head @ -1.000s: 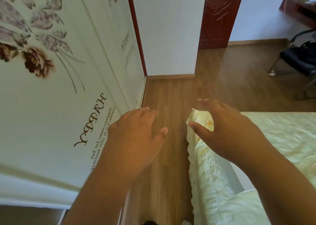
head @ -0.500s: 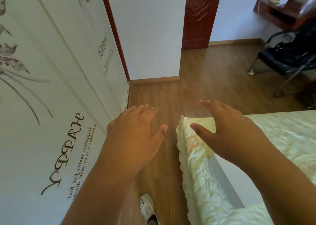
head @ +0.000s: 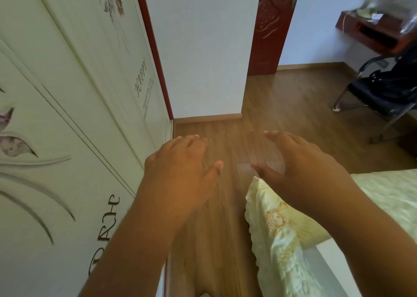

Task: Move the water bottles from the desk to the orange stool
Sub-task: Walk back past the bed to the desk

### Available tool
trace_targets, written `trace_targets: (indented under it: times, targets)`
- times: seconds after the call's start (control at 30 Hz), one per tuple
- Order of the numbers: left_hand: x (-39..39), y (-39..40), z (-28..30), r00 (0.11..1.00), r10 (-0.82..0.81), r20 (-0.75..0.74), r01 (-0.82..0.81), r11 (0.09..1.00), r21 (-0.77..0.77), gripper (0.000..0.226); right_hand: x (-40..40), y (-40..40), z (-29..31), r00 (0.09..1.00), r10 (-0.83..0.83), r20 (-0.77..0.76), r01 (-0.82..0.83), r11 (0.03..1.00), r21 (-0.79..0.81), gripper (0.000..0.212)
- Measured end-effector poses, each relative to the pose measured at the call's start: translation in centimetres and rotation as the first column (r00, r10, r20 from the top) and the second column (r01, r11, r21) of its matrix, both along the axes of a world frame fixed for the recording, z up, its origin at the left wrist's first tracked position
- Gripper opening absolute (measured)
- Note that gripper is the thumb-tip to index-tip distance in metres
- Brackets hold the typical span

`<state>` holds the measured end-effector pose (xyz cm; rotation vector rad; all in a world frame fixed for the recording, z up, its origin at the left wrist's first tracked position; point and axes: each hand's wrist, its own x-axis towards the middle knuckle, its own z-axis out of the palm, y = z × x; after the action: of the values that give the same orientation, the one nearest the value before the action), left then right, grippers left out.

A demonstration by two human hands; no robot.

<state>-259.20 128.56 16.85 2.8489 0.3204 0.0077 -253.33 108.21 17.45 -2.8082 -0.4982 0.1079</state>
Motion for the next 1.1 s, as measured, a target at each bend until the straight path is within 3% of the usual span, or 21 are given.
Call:
trace_targets:
  times: [0.37, 0.83, 1.1]
  targets:
    - [9.3, 6.8, -1.2, 0.996, 0.059, -0.073, -0.058, 0.998, 0.022, 0.059, 10.6, 6.8, -2.0, 0.997, 0.039, -0.068, -0.038, 0.999, 0.017, 0.075]
    - [28.9, 11.3, 1.1, 0.973, 0.228, -0.019, -0.227, 0.973, 0.051, 0.062, 33.9, 12.1, -0.8, 0.986, 0.162, -0.035, -0.158, 0.984, 0.080, 0.074]
    - [37.9, 12.5, 0.7, 0.978, 0.206, -0.045, -0.204, 0.978, 0.041, 0.061, 42.9, 13.4, -0.5, 0.985, 0.168, -0.038, -0.166, 0.985, 0.042, 0.075]
